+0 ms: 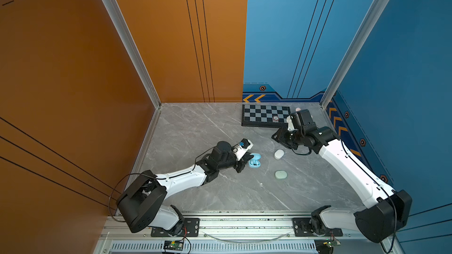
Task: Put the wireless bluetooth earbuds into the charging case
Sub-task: 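Lower the case onto the table with the left gripper while the right gripper withdraws, then open the left gripper and lift away while the right gripper moves over the case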
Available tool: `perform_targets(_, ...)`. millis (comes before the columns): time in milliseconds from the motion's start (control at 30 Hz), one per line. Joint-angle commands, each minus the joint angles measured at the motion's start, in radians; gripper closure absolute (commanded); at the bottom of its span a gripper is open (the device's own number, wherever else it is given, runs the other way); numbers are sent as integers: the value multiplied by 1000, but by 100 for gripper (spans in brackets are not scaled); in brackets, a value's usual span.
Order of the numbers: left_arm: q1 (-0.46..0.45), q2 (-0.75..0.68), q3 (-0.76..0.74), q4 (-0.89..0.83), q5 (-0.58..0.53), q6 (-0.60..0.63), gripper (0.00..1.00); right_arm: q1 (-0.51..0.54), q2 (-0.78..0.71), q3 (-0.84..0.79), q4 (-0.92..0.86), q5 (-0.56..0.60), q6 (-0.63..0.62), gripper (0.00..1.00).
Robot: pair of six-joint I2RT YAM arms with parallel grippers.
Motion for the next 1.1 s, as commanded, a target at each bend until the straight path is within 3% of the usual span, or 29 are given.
perform_targets(0,-28,93,-15,110,-58,-2,100,-15,-45,-47,-78,76,14,62)
perform_targets(200,-75,266,15,196,-101,-46,100,-23,-46,-83,-88,75,26,62)
perform_targets(433,-91,366,33,244,-115,-112,95,-28,-37,-79,-113,82,7,61)
perform_targets(633,-98,345,14,249,-140,-107,61,-30,-23,-90,-124,85,-26,58)
perform_targets(767,-96,281,-14,246,-158,-96,48,-29,-5,-101,-124,93,-59,57)
perform_targets(900,-87,146,-75,244,-192,-92,34,-16,39,-92,-123,100,-130,56)
perform_targets(1033,-76,-63,-101,88,-229,-86,1,15,107,-65,-110,134,-206,54)
perform_targets(1067,-70,-111,-99,35,-234,-81,2,24,125,-60,-101,139,-218,53)
